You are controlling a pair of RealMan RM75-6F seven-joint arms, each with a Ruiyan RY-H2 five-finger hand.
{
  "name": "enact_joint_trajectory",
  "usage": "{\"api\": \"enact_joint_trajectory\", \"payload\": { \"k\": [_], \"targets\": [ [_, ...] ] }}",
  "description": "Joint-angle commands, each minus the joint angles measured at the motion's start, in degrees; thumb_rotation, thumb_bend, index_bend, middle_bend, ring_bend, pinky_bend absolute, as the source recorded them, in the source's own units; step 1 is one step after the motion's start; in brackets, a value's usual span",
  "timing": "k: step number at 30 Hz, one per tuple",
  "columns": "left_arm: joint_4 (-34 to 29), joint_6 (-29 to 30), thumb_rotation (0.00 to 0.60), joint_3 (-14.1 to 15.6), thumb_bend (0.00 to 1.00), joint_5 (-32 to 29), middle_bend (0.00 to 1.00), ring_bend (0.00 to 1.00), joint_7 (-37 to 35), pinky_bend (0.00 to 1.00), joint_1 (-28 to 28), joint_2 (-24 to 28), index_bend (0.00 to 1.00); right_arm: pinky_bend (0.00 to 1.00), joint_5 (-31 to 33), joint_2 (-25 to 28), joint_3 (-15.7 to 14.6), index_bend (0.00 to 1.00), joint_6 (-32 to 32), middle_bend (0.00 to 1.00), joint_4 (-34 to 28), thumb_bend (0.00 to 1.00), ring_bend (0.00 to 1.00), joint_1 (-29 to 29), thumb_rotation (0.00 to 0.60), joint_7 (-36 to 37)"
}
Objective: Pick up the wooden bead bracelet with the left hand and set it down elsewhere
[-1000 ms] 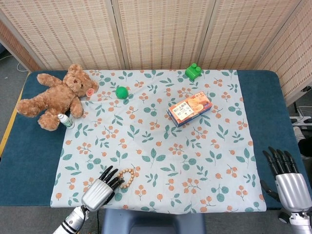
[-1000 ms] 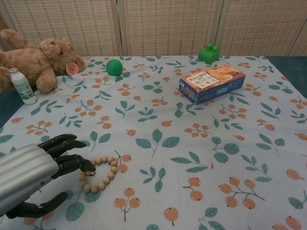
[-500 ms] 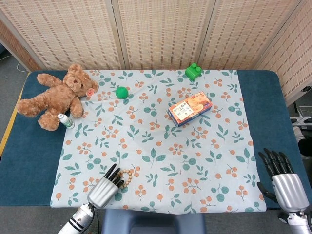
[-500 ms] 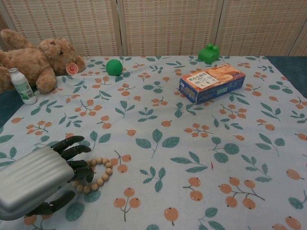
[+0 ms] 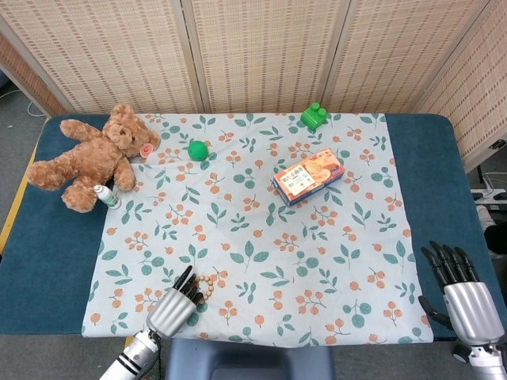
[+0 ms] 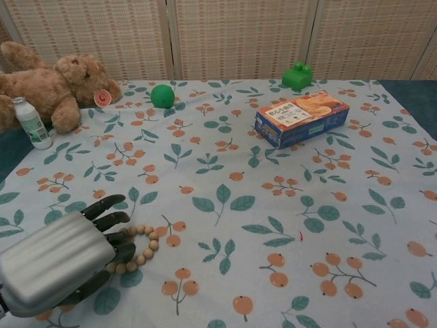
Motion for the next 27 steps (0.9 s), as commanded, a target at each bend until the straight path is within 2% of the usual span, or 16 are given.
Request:
{"api": "enact_joint_trajectory", "payload": {
  "k": [1, 8, 11, 18, 23, 27],
  "targets": [
    [-0.1, -0.1, 0.6, -0.2, 0.47, -0.8, 0.54, 0.22, 1.3, 0.06, -0.2, -0.3, 0.48, 0.0, -0.1, 0.1, -0.1, 0.0, 0.1, 0.0, 0.0, 0.2, 0.0, 0.0, 0.6, 0.1],
    [1.3, 2.7, 0.6, -0.7, 0.48, -0.3, 0.67, 0.33, 0.9, 0.08, -0.3, -1.3, 0.64, 0.0, -0.3, 0.2, -0.2, 0.0, 0.0, 0.0, -0.1, 0.2, 0.0, 0.0, 0.6, 0.5],
    [2.6, 4.1, 0.6, -0.9, 0.52, -0.2, 0.75, 0.38, 0.5, 0.09, -0.2, -2.1, 0.73, 0.0, -0.3, 0.3, -0.2, 0.0, 0.1, 0.0, -0.2, 0.2, 0.0, -0.1, 0.6, 0.7],
    [3.7, 7.1, 0.6, -1.6, 0.6, 1.5, 0.78, 0.41, -0.7, 0.09, -0.9, -2.4, 0.79, 0.0, -0.4, 0.6, -0.3, 0.0, 0.1, 0.0, -0.3, 0.2, 0.0, -0.1, 0.6, 1.2],
    [3.4, 7.5, 0.6, -4.5, 0.67, 1.6, 0.79, 0.43, -0.5, 0.09, -3.4, -1.5, 0.81, 0.0, -0.6, 1.0, -0.4, 0.0, 0.2, 0.0, -0.3, 0.2, 0.0, -0.1, 0.6, 1.8],
    [2.3, 7.1, 0.6, -9.3, 0.7, -0.9, 0.79, 0.43, -4.6, 0.1, -6.2, -0.7, 0.81, 0.0, -0.8, 1.2, -0.5, 0.0, 0.2, 0.0, -0.4, 0.2, 0.0, -0.2, 0.6, 2.3]
  ]
}}
